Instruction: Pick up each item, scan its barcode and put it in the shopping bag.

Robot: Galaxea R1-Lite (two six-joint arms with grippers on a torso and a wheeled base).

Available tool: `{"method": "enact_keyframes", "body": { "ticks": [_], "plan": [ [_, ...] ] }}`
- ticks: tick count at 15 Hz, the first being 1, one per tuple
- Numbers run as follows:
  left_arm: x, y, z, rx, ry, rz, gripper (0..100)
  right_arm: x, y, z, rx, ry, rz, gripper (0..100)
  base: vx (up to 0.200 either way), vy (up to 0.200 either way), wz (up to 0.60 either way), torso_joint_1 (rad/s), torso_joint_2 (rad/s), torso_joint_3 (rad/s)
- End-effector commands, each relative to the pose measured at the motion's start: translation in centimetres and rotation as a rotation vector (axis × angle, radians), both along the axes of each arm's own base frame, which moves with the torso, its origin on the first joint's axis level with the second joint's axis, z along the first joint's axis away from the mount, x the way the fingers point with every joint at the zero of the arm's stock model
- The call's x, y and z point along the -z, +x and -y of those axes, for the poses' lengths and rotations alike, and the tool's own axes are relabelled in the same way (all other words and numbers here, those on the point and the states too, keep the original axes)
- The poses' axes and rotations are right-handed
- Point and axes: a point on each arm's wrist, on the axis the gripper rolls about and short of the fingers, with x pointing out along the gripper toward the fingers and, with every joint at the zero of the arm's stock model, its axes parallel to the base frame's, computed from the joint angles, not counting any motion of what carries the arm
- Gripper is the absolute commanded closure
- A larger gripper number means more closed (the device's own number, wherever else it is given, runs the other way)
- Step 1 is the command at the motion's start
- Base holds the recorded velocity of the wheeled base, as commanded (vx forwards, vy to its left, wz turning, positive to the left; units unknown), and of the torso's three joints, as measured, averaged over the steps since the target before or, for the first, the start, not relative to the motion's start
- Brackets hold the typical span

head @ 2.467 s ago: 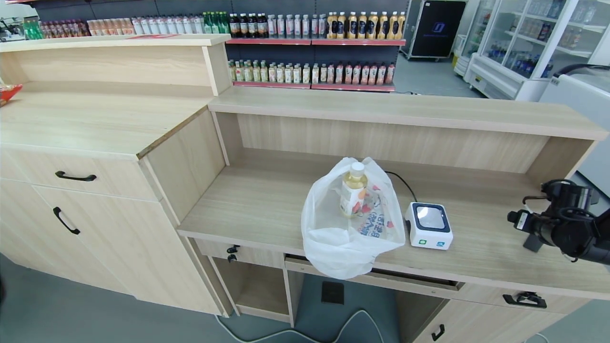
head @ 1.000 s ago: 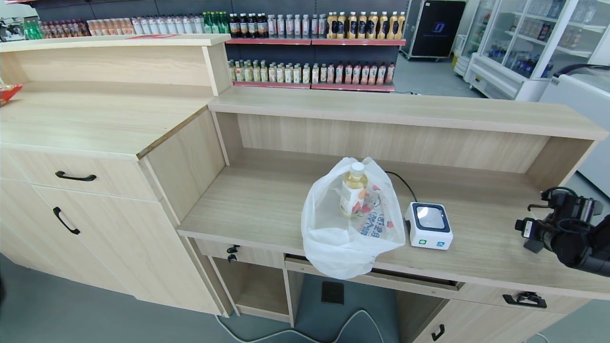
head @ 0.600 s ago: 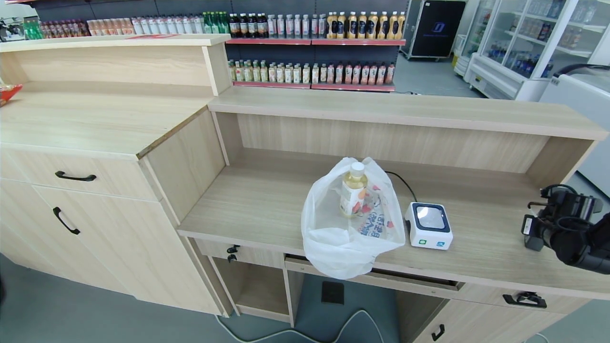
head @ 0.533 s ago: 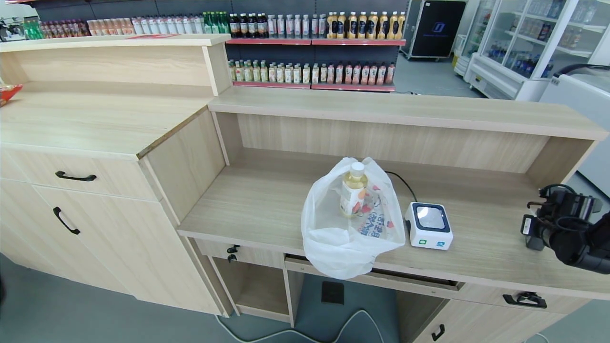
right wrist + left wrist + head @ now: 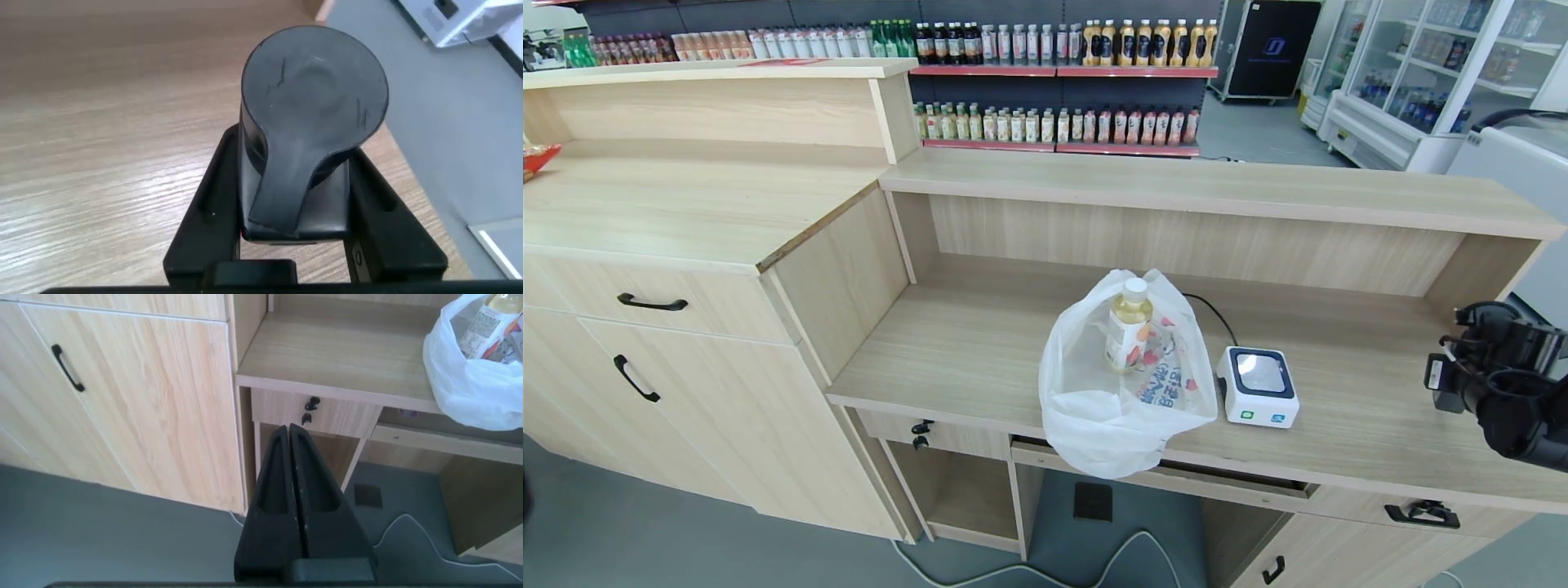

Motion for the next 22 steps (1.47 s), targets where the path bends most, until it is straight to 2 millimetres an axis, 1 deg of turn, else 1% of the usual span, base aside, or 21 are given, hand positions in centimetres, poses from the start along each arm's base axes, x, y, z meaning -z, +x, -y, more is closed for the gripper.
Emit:
{"method": "enact_keyframes", "body": {
  "ticks": [1, 2, 3, 4, 5, 7, 8, 10, 11, 12, 13, 17, 18, 20, 22],
  "plan": [
    [0.0, 0.0, 0.0, -0.001, 0.0, 0.0, 100, -6.9, -4.0, -3.7, -0.204, 0.001, 0.1, 100, 0.0, 0.0, 0.0, 0.0, 0.0, 0.0],
    [0.0, 0.0, 0.0, -0.001, 0.0, 0.0, 100, -10.1, -6.5, -6.2, -0.347, 0.021, 0.127, 100, 0.0, 0.0, 0.0, 0.0, 0.0, 0.0],
    [0.0, 0.0, 0.0, -0.001, 0.0, 0.0, 100, -13.3, -9.3, -9.2, -0.503, 0.046, 0.146, 100, 0.0, 0.0, 0.0, 0.0, 0.0, 0.0],
    [0.0, 0.0, 0.0, -0.001, 0.0, 0.0, 100, -15.5, -11.7, -11.9, -0.671, 0.066, 0.172, 100, 0.0, 0.0, 0.0, 0.0, 0.0, 0.0],
    [0.0, 0.0, 0.0, -0.001, 0.0, 0.0, 100, -16.9, -13.3, -13.9, -0.83, 0.071, 0.192, 100, 0.0, 0.0, 0.0, 0.0, 0.0, 0.0],
    [0.0, 0.0, 0.0, -0.001, 0.0, 0.0, 100, -18.4, -15.5, -17.8, -1.13, 0.14, 0.169, 100, 0.0, 0.0, 0.0, 0.0, 0.0, 0.0],
    [0.0, 0.0, 0.0, -0.001, 0.0, 0.0, 100, -19.3, -16.2, -19.3, -1.253, 0.191, 0.17, 100, 0.0, 0.0, 0.0, 0.0, 0.0, 0.0],
    [0.0, 0.0, 0.0, -0.001, 0.0, 0.0, 100, -21.4, -17.1, -22.0, -1.435, 0.307, 0.164, 100, 0.0, 0.0, 0.0, 0.0, 0.0, 0.0],
    [0.0, 0.0, 0.0, -0.001, 0.0, 0.0, 100, -22.2, -17.6, -22.9, -1.491, 0.356, 0.144, 100, 0.0, 0.0, 0.0, 0.0, 0.0, 0.0],
    [0.0, 0.0, 0.0, -0.001, 0.0, 0.0, 100, -23.5, -18.4, -23.9, -1.555, 0.436, 0.101, 100, 0.0, 0.0, 0.0, 0.0, 0.0, 0.0],
    [0.0, 0.0, 0.0, -0.001, 0.0, 0.0, 100, -24.4, -19.0, -24.5, -1.593, 0.487, 0.07, 100, 0.0, 0.0, 0.0, 0.0, 0.0, 0.0],
    [0.0, 0.0, 0.0, -0.001, 0.0, 0.0, 100, -25.2, -19.8, -25.1, -1.676, 0.562, 0.044, 100, 0.0, 0.0, 0.0, 0.0, 0.0, 0.0],
    [0.0, 0.0, 0.0, -0.001, 0.0, 0.0, 100, -25.3, -20.3, -25.5, -1.705, 0.582, 0.032, 100, 0.0, 0.0, 0.0, 0.0, 0.0, 0.0],
    [0.0, 0.0, 0.0, -0.001, 0.0, 0.0, 100, -25.2, -20.7, -26.6, -1.77, 0.592, 0.012, 100, 0.0, 0.0, 0.0, 0.0, 0.0, 0.0],
    [0.0, 0.0, 0.0, -0.001, 0.0, 0.0, 100, -25.3, -20.7, -27.2, -1.802, 0.586, 0.014, 100, 0.0, 0.0, 0.0, 0.0, 0.0, 0.0]
  ]
}}
